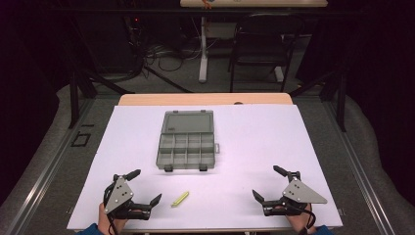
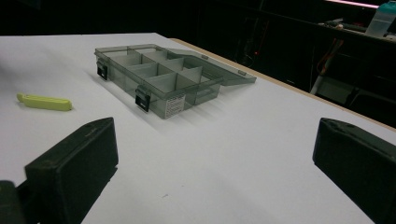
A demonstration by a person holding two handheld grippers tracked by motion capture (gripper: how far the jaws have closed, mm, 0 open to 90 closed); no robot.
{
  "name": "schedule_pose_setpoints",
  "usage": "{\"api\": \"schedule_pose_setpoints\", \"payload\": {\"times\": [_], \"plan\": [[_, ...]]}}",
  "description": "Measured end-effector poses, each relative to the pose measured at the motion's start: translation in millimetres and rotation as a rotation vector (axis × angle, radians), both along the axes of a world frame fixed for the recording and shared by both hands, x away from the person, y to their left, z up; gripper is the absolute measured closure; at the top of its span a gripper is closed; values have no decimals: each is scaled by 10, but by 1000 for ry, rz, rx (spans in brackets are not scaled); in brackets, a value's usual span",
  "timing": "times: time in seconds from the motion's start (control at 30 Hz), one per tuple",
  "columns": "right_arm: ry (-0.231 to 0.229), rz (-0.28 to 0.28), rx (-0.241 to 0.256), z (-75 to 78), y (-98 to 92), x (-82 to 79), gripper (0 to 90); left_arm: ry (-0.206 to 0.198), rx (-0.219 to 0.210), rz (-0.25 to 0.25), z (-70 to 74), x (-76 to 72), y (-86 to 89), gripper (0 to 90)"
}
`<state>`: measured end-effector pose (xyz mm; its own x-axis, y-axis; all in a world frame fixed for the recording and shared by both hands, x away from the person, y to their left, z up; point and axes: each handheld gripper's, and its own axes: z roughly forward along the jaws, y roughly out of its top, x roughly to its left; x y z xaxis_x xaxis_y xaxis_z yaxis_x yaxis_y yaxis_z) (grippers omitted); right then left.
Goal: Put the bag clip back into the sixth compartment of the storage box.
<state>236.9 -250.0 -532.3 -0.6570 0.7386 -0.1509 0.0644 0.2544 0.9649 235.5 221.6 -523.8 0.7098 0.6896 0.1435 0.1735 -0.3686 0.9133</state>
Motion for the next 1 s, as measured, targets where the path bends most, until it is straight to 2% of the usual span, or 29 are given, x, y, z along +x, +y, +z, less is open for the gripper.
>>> {"api": "schedule_pose_setpoints", "payload": {"times": [0.1,0.23,0.3,0.47,0.73,0.83,1.0], "plan": [[-1,1,-4,-1,2,2,0,6,30,8,17,3,-53,0],[-3,1,-7,-1,2,2,0,51,62,14,21,41,-122,0],[-3,2,-6,-1,2,2,0,67,57,7,23,55,-145,0],[-2,3,-7,-2,3,2,0,79,69,7,50,72,-196,0],[-1,4,-10,-2,4,2,0,122,82,22,77,117,-275,0],[-1,4,-10,-3,4,4,0,138,107,16,85,128,-314,0],[1,5,-9,-5,6,4,0,154,123,18,83,142,-376,0]]}}
